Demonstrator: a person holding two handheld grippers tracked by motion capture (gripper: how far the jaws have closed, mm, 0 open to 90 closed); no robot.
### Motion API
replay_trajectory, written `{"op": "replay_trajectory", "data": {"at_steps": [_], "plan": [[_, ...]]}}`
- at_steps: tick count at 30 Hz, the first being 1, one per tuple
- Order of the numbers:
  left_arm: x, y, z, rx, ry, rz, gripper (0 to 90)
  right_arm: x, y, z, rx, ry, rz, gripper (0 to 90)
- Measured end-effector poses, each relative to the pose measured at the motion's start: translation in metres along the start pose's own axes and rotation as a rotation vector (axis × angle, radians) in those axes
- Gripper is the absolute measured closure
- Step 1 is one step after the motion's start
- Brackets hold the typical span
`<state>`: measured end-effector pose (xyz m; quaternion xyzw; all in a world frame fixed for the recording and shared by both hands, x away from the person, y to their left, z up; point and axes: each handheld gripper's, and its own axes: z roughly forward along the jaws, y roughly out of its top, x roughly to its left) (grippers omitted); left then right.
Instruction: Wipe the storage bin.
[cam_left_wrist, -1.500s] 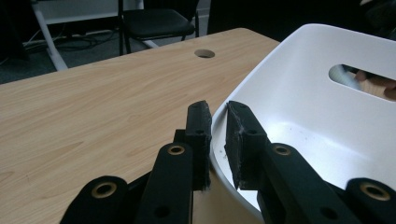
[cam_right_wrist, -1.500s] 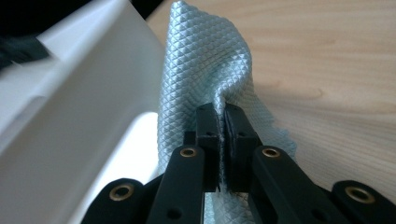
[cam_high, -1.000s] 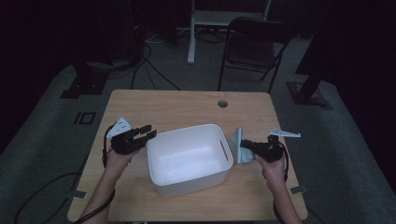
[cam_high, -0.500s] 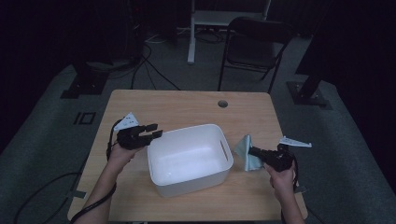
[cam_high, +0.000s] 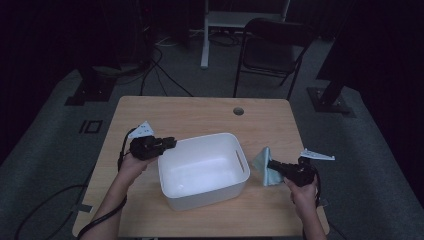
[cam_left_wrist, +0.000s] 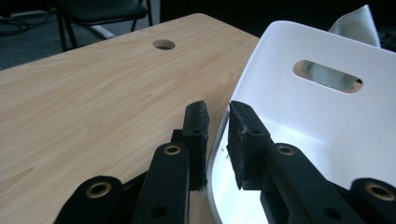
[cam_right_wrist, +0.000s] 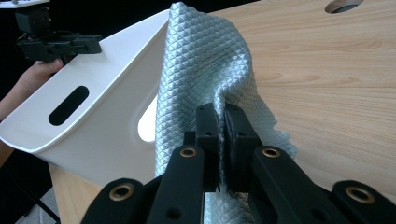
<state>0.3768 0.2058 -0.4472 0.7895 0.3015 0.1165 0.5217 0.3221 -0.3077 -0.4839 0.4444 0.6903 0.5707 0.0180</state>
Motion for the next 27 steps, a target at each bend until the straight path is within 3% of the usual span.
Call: {"op": "replay_trajectory", "data": {"at_steps": [3,10,15,21,27], "plan": [[-0.001,0.0,0.0,0.001,0.002,-0.014,78.5,0.001,0.0,0.0,0.003,0.0,-0.005,86.2],[-0.011,-0.005,-0.005,-0.001,-0.002,0.01,83.0,0.001,0.0,0.003,0.002,0.002,-0.007,86.1],[-0.017,-0.011,-0.009,-0.019,-0.004,-0.001,85.2,0.002,0.0,0.004,0.004,0.003,-0.008,86.1],[-0.026,-0.021,-0.018,-0.054,0.021,-0.022,87.2,0.001,0.0,0.003,0.002,0.002,-0.006,86.1],[-0.03,-0.02,-0.02,-0.036,0.05,-0.02,86.7,0.002,0.0,0.003,-0.004,0.004,-0.007,86.1]]}}
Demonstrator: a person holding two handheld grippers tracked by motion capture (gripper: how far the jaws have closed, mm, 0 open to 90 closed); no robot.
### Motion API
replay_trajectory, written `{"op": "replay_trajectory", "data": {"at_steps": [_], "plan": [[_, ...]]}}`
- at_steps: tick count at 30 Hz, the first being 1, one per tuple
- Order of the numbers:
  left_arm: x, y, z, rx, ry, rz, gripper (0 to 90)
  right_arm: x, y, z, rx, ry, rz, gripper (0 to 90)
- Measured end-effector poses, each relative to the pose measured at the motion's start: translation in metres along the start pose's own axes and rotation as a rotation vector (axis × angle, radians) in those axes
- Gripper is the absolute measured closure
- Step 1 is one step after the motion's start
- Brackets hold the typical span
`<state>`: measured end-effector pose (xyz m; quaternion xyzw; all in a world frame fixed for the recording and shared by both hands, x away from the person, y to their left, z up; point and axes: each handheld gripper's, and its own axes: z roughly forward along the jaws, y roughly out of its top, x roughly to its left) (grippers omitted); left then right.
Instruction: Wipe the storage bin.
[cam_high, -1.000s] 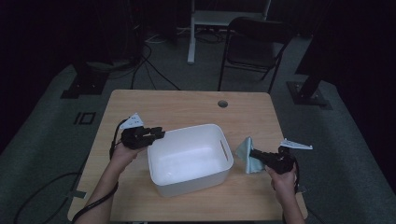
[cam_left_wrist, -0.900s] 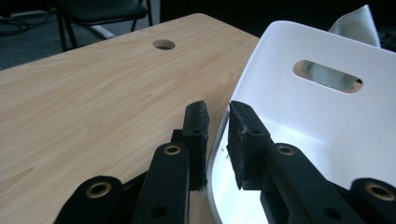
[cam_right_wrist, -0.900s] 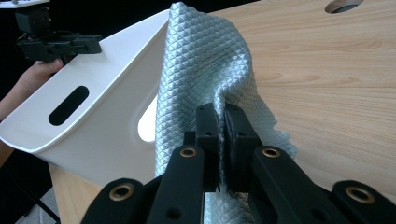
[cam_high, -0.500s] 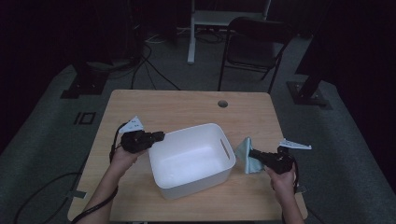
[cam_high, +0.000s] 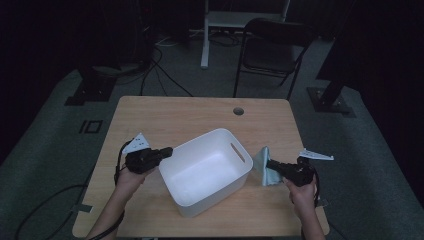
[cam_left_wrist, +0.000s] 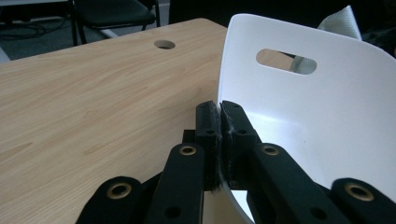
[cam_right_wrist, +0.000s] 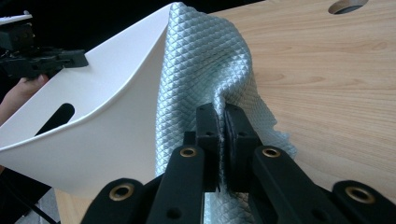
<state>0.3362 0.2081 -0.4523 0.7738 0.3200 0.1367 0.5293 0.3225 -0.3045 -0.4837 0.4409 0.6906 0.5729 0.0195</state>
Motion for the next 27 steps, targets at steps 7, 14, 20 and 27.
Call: {"op": "replay_trajectory", "data": {"at_steps": [7,14,20,27], "plan": [[0.0018,0.0016,0.0067,0.023,0.005,0.005,80.6,0.0016,0.0009,-0.0012,-0.01,0.006,-0.001,86.2],[0.0054,-0.0013,0.0104,0.017,-0.022,-0.018,81.0,0.0,-0.0015,-0.0026,-0.009,0.007,0.004,86.1],[0.001,-0.0025,0.01,0.009,0.01,0.006,86.5,-0.0004,-0.0029,-0.0002,-0.005,0.01,0.004,86.1],[-0.0033,-0.0049,0.0058,-0.001,0.086,-0.007,87.8,0.0,-0.0044,0.0033,0.006,0.014,0.004,86.1]]}}
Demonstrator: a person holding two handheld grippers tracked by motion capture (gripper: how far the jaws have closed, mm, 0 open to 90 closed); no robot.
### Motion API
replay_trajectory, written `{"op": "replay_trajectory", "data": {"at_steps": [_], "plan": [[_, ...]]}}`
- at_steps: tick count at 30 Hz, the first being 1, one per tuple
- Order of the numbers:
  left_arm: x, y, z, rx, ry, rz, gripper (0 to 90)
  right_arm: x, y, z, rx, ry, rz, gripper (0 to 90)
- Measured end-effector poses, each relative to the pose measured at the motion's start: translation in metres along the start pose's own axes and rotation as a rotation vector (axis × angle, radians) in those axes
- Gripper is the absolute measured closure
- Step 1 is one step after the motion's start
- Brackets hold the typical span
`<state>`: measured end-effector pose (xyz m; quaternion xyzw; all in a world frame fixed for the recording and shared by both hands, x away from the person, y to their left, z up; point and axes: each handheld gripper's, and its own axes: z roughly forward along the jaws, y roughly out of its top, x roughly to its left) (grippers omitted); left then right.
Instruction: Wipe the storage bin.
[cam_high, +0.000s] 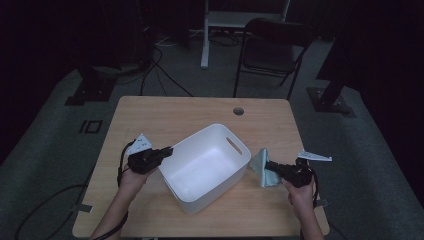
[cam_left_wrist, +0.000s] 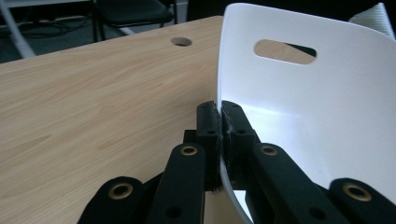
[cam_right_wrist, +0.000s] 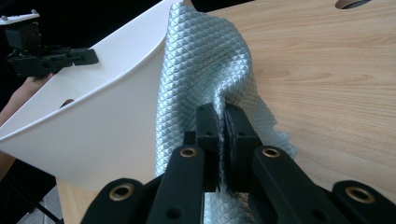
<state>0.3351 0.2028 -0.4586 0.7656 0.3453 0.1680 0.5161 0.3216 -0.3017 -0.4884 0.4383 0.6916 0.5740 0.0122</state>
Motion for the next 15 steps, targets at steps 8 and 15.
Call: {"op": "replay_trajectory", "data": {"at_steps": [8,15], "plan": [[-0.004,-0.003,-0.003,-0.014,0.027,-0.011,87.6,0.002,-0.001,0.003,-0.002,0.009,-0.002,86.1],[-0.005,-0.004,-0.002,-0.021,0.037,0.007,87.7,0.011,0.004,0.004,-0.015,0.01,-0.018,86.1]]}}
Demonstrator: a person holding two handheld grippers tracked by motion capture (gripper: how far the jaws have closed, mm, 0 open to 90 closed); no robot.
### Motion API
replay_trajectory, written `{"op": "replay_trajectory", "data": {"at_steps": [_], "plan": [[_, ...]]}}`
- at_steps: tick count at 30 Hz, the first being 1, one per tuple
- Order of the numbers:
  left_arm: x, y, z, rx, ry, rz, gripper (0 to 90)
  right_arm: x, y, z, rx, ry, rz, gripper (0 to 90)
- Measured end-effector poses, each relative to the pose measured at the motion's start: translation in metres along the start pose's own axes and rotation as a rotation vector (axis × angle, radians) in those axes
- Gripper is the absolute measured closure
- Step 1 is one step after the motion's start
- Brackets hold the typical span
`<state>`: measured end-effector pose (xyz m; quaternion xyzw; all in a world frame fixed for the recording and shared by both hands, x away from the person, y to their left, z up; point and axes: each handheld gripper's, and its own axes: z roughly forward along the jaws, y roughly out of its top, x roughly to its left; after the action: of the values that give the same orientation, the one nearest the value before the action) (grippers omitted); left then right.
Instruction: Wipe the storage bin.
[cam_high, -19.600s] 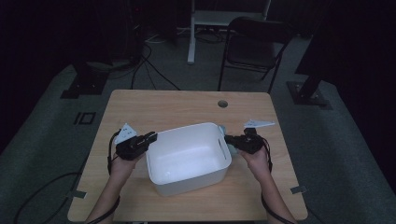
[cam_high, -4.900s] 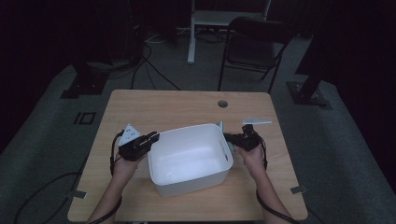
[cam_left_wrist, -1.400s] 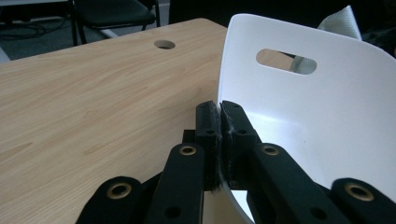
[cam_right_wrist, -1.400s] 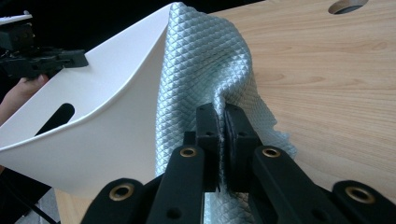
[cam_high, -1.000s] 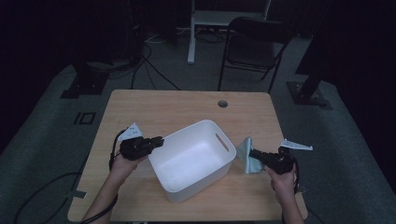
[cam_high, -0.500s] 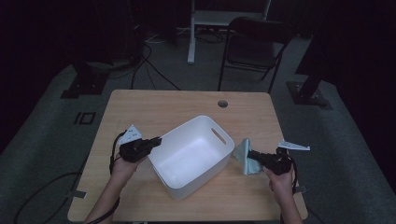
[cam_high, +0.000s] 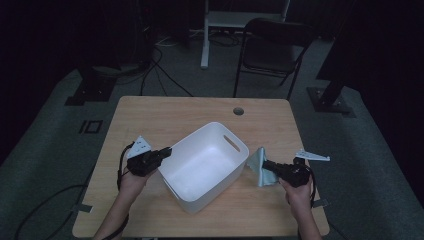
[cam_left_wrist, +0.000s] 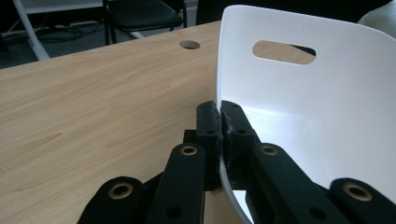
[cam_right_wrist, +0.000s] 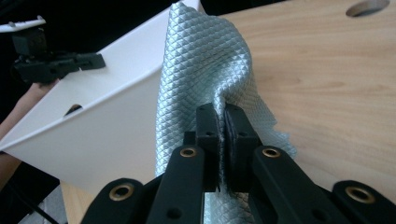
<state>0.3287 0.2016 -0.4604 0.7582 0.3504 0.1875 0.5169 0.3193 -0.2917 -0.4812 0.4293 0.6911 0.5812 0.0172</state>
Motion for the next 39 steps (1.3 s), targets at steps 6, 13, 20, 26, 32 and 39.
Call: {"op": "replay_trajectory", "data": {"at_steps": [6,13,20,26,32,39], "plan": [[0.002,-0.001,0.0,-0.009,-0.014,-0.019,87.7,0.015,0.011,-0.001,-0.04,0.001,-0.016,86.1],[0.002,-0.002,0.0,-0.014,-0.017,-0.03,87.6,0.024,0.016,0.001,-0.079,-0.026,-0.031,86.1],[0.002,-0.002,0.0,-0.015,-0.019,-0.033,87.5,0.029,0.012,0.01,-0.06,-0.017,-0.032,86.1],[0.002,-0.002,0.0,-0.015,-0.026,-0.024,87.6,0.034,0.008,0.026,-0.017,-0.019,-0.05,86.1],[0.003,-0.003,0.001,-0.023,-0.038,-0.031,87.4,0.034,0.009,0.032,-0.019,-0.027,-0.05,86.1],[0.003,-0.003,0.001,-0.027,-0.044,-0.027,87.4,0.032,0.007,0.036,-0.003,-0.046,-0.054,86.1]]}}
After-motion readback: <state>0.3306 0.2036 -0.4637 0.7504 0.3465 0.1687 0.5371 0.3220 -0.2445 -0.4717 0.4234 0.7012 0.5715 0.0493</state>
